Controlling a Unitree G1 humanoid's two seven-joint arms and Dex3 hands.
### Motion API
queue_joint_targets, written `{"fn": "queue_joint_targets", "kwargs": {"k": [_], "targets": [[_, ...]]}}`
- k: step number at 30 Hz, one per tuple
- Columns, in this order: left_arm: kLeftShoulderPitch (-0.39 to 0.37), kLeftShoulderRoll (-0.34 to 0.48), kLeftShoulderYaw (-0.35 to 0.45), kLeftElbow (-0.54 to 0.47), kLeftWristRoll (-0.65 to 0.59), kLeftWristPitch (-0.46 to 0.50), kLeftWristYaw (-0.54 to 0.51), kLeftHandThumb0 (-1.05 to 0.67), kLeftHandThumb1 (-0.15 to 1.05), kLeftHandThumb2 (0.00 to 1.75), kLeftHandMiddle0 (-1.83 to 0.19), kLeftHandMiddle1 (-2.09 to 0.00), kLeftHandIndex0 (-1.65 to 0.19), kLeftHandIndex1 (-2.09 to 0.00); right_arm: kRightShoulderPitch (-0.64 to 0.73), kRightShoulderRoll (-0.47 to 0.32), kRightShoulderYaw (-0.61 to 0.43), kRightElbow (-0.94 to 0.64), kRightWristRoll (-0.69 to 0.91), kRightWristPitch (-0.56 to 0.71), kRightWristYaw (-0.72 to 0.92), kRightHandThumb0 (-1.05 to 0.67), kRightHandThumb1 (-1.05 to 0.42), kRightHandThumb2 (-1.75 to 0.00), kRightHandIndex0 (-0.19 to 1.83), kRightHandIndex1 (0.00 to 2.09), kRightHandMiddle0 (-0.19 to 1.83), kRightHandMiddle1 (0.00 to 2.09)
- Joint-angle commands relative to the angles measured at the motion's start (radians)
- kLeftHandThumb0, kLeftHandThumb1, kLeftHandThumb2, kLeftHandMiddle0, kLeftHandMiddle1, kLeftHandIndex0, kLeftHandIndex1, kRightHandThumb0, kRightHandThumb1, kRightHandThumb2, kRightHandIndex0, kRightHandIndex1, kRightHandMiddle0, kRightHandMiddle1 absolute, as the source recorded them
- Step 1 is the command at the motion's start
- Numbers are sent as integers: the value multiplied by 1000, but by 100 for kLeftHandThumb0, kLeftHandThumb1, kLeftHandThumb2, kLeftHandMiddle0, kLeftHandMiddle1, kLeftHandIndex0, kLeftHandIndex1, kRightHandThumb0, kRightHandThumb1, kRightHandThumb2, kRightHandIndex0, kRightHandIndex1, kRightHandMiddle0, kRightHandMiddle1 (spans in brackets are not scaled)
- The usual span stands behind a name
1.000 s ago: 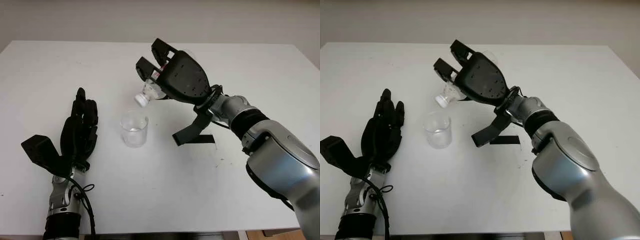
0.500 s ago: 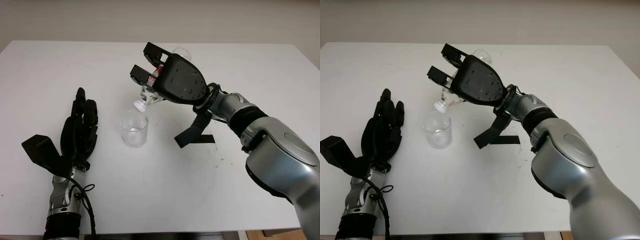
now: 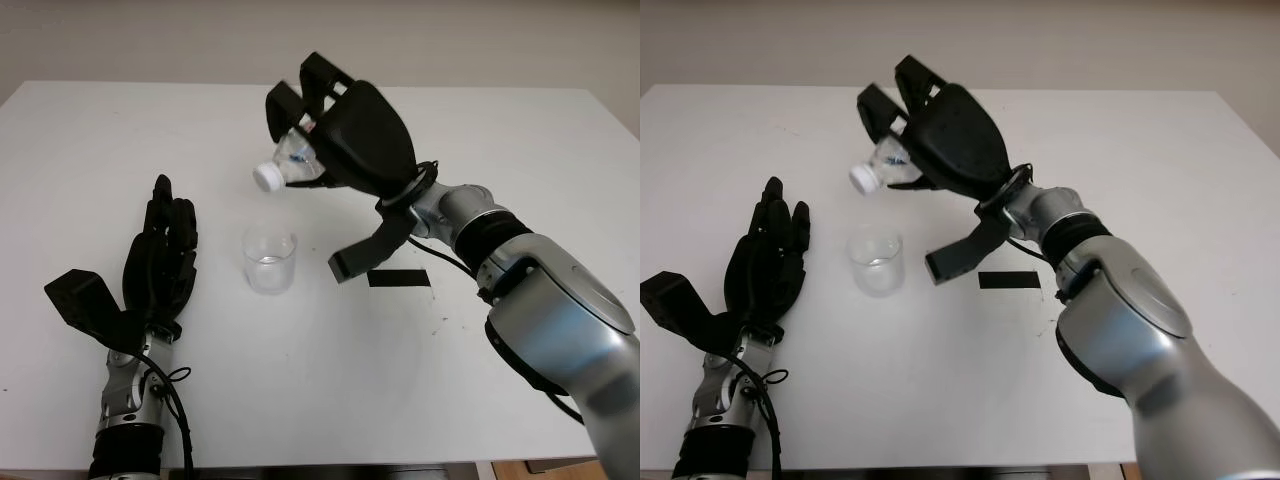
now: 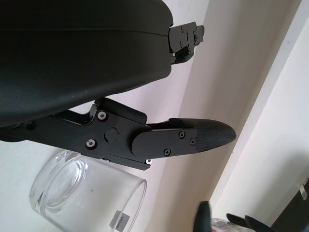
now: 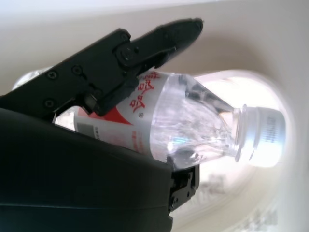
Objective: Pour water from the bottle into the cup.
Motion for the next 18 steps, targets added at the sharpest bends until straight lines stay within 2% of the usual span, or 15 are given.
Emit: {"fn": "queue_joint_targets", "kwargs": {"k": [1,5,11,13,15,18], "targets": [[15,-4,8,8,-4,-5,-7,-68,105,43,19,-5,19,-4,46,13,-113,-20,127,-34,122,-37,-105,-26,146,209,120,209],[20,-1,7,3,3,-4,-4,-69,105,43,18,-5,19,-4,104,19,-303,-66,384,-39,450,-32,-105,-35,149,209,126,209],[22,-6,7,-4,-3,6,-3,-69,105,42,17,-5,19,-4,217,1,-459,-232,574,75,725,-32,-105,-37,139,209,122,209],[25,-6,7,-9,-3,9,-3,-69,105,42,18,-5,19,-5,272,8,-515,-338,655,172,806,-34,-105,-37,132,209,115,209],[28,-4,6,-12,-4,11,-8,-69,105,43,18,-5,19,-4,333,16,-565,-478,737,322,871,-35,-105,-36,127,209,105,209],[31,-2,7,-18,-5,18,-11,-68,105,44,19,-5,19,-4,421,11,-614,-709,840,573,958,-34,-105,-40,132,209,96,209]]}}
